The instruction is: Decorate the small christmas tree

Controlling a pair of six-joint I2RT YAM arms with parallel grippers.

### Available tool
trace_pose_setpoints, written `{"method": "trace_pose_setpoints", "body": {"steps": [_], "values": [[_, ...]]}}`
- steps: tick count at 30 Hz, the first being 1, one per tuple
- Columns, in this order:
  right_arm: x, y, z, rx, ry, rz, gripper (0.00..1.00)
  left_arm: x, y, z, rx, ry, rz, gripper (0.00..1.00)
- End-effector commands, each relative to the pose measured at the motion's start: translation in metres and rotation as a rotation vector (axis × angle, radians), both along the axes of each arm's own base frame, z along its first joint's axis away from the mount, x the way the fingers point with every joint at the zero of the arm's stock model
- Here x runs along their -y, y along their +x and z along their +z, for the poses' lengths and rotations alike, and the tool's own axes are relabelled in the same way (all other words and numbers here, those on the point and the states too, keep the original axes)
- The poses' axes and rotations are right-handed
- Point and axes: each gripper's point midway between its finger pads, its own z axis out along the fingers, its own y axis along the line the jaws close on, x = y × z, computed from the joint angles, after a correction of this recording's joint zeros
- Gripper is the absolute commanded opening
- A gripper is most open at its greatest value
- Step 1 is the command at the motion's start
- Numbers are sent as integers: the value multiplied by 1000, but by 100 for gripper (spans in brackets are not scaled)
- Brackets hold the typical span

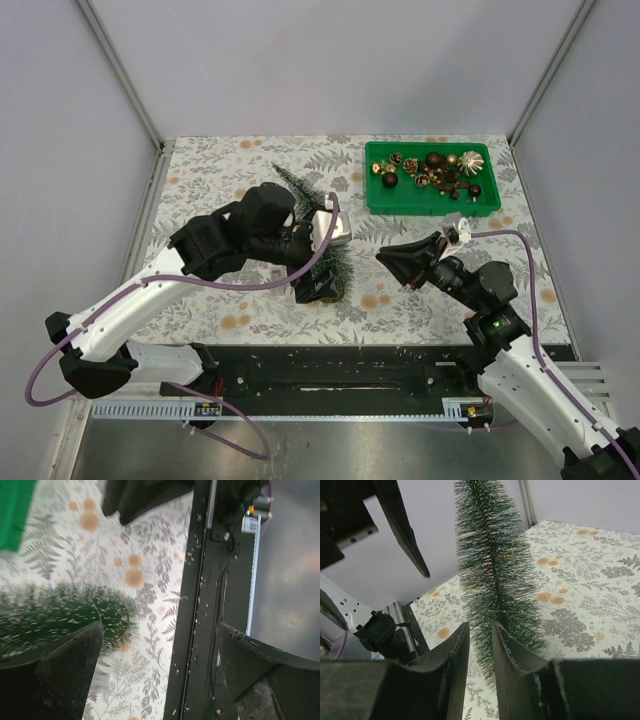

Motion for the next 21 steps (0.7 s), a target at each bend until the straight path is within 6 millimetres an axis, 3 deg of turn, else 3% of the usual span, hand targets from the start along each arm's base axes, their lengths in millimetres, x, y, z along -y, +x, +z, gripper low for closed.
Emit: {"method": "trace_pose_setpoints", "body": {"steps": [1,6,8,11,13,17,21], "values": [[7,-2,29,21,-1,-41,33,-2,-7,-10,41,9,-28,99],[37,41,-2,-156,-105,-326,36,-4,-3,5,96,-19,-20,99],[45,58,-30,-283,-208,-410,38,-7,-1,10,115,-26,-7,99],[44,83,-59,-408,-295,-481,43,-13,-2,8,136,-13,-7,99],[43,100,-66,-446,-320,-525,45,-18,-2,5,143,-1,-3,99],[32,127,-67,-431,-339,-544,49,-31,-3,-13,146,44,3,99],[20,137,-63,-443,-335,-507,50,-53,0,-58,155,146,22,99]]}}
